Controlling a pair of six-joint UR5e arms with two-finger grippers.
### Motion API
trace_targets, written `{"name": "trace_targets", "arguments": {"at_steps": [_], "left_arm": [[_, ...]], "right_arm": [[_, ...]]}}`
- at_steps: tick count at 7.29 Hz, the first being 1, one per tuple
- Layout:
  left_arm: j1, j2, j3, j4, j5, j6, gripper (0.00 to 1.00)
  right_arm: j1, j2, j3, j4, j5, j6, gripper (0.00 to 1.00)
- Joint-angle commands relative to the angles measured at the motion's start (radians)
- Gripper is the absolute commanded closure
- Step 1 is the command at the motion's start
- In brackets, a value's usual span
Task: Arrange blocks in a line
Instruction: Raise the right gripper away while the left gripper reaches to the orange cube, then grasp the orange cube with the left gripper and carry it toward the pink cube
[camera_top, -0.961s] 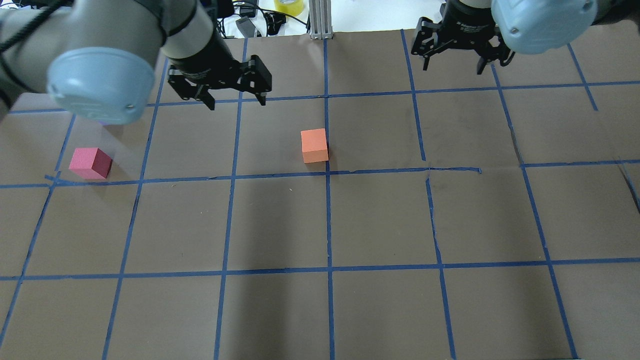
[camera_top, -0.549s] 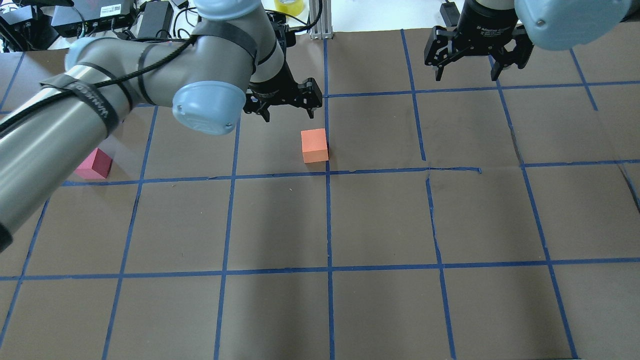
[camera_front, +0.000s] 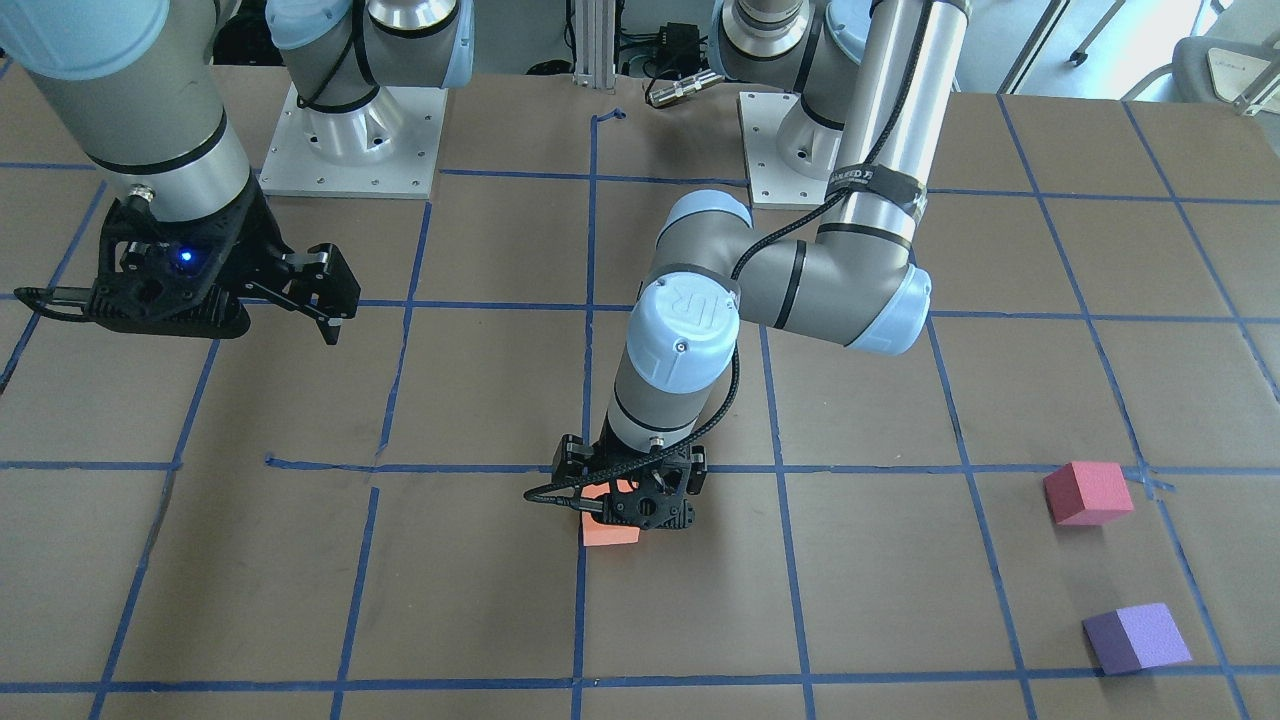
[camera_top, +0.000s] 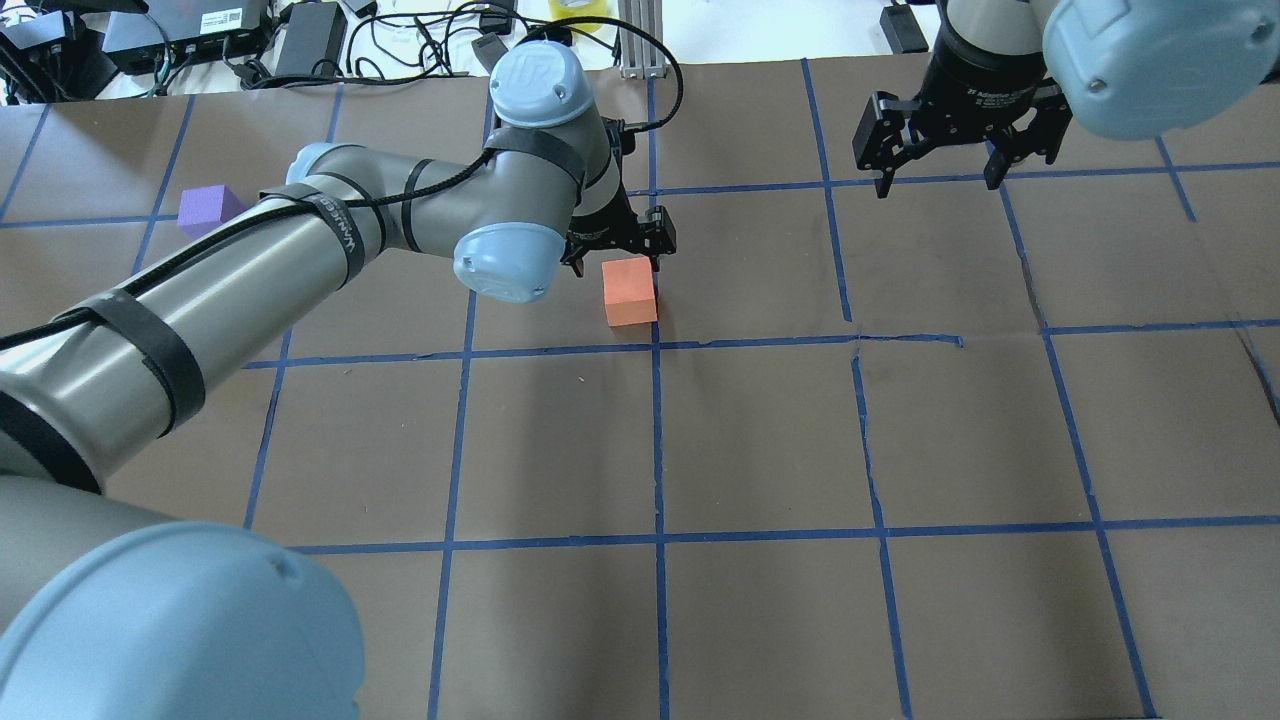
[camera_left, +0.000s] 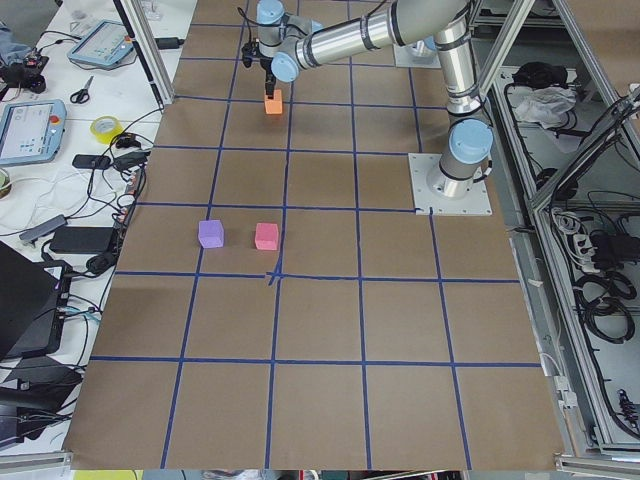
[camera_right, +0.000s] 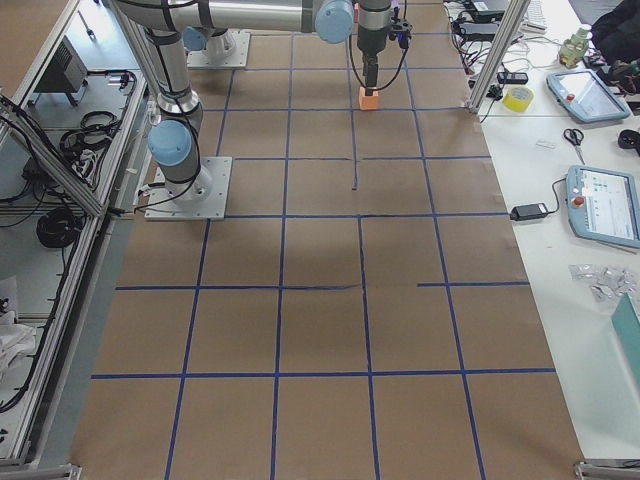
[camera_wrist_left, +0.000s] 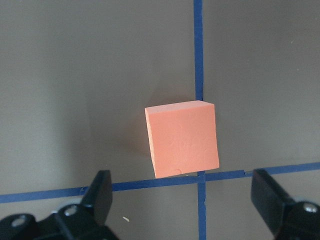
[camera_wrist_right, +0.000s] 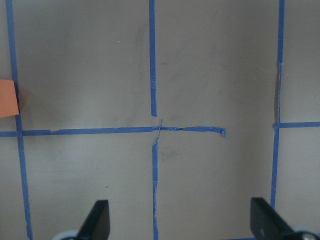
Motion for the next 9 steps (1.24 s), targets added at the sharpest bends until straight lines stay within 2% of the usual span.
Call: {"name": "trace_targets", "arguments": {"at_steps": [1, 2, 3, 5, 6, 8, 9], "left_arm": [[-0.002, -0.062, -0.003, 0.02, -0.003, -0.006, 0.0], [-0.002, -0.08, -0.003, 0.035, 0.0, -0.028, 0.1], [-0.005, -0.08, 0.002, 0.07, -0.003, -0.057, 0.99], [0.006, -0.045, 0.02, 0.069, 0.011, -0.031, 1.0], [0.05, -0.01, 0.021, 0.054, 0.002, -0.014, 1.0], [0.252, 0.106, 0.025, -0.198, 0.005, 0.155, 1.0], [0.326, 0.161, 0.023, -0.269, 0.049, 0.275, 1.0]], "right_arm": [[-0.019, -0.005, 0.006, 0.003, 0.0, 0.0, 0.0], [-0.019, -0.005, 0.008, 0.006, 0.0, 0.0, 0.0], [-0.019, -0.007, 0.006, 0.008, -0.001, 0.002, 0.0], [-0.02, -0.01, 0.006, -0.009, 0.0, -0.001, 0.0], [-0.023, -0.01, 0.006, -0.009, 0.0, -0.003, 0.0], [-0.029, -0.01, 0.006, -0.009, 0.002, -0.009, 0.0], [-0.029, -0.01, 0.006, -0.01, 0.002, -0.009, 0.0]]}}
